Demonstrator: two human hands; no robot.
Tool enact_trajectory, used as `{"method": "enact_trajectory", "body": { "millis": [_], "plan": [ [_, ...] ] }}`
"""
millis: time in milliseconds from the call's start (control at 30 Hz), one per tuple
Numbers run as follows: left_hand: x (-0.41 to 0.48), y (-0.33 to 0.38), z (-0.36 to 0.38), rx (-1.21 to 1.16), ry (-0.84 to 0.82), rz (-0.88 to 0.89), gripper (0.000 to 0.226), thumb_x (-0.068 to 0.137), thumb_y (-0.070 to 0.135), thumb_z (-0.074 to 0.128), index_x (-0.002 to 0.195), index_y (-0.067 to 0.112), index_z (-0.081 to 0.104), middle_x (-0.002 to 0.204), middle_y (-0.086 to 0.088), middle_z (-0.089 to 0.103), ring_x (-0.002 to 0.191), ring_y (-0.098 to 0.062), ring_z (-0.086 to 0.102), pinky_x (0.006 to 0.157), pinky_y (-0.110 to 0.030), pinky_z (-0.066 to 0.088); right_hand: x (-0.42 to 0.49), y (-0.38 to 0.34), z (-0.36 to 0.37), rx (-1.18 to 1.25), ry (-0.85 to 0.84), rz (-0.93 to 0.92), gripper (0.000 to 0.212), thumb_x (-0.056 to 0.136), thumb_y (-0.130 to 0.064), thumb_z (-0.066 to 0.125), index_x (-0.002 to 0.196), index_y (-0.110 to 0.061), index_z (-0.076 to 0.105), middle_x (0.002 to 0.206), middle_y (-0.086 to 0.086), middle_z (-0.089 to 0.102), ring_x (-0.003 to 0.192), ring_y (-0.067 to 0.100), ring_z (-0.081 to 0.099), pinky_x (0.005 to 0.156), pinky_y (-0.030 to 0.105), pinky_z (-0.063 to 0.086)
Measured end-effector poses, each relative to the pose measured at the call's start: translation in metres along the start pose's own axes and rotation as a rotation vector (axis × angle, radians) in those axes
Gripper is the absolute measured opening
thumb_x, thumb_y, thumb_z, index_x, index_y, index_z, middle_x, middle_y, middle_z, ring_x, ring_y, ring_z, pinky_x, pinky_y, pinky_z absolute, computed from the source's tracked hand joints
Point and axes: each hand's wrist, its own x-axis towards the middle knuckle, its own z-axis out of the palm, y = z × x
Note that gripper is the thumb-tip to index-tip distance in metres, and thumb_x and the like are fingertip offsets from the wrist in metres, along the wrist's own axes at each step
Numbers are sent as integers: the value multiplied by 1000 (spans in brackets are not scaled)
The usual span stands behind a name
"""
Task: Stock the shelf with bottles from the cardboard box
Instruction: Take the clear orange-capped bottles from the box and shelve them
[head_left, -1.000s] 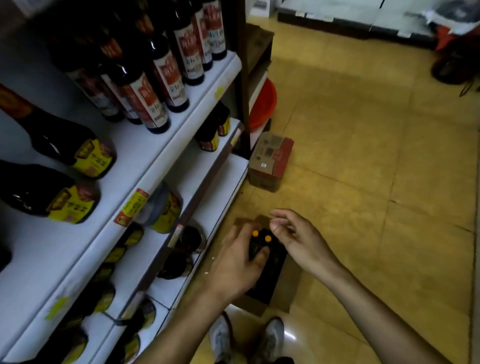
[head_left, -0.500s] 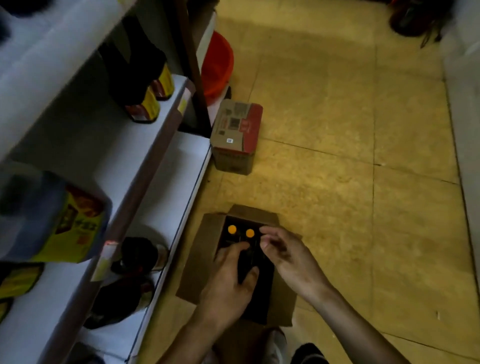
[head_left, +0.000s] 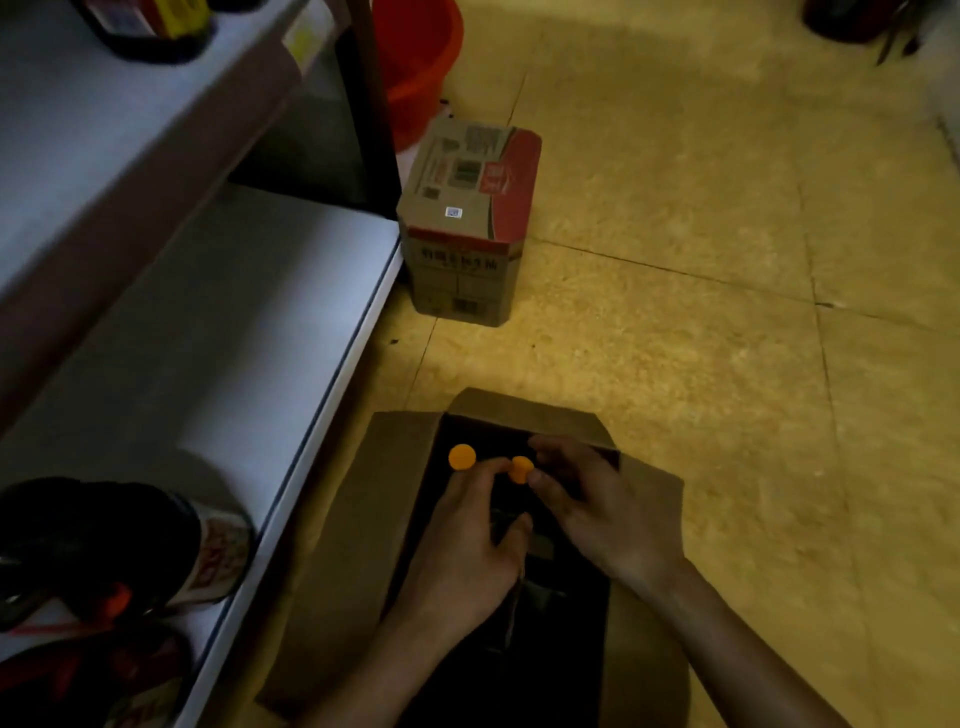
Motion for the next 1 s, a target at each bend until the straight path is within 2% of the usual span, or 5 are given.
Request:
{"method": "enact_trajectory", "body": {
  "millis": [200,367,533,733,1000],
  "plan": [
    [24,-30,17,-102,13,-52,51,98,33,62,143,43,38,143,14,48,124,0,51,101,-27,48,24,17,18,-382,-55,-157,49,104,-36,52,150,-29,39,145,-3,50,132,17,52,100,27,43],
    [33,-25,11,-119,58,-13,53,98,30,62,141,46,36,130,18,53,110,4,57,86,-20,50,35,14,19,-421,-61,-239,49,103,-34,52,150,-31,39,137,0,57,128,18,55,99,28,43],
    [33,-33,7,-50,60,-5,58,96,36,64,144,45,33,134,18,52,118,1,55,101,-30,51,37,25,22,-504,-82,-251,50,102,-38,53,149,-31,37,141,-2,55,128,19,55,98,31,47],
    [32,-38,8,68,-12,26,63,99,40,60,151,44,25,148,15,46,126,-4,51,94,-23,47,44,39,29,-582,-119,-250,56,99,-40,56,149,-27,35,139,-1,58,124,21,60,95,36,50],
    [30,-40,8,88,-151,-18,70,101,42,56,158,39,17,163,11,33,140,-9,44,106,-26,41,59,48,36,-323,-147,-52,39,93,-34,69,130,-27,56,121,0,70,112,18,65,86,29,48]
  ]
}}
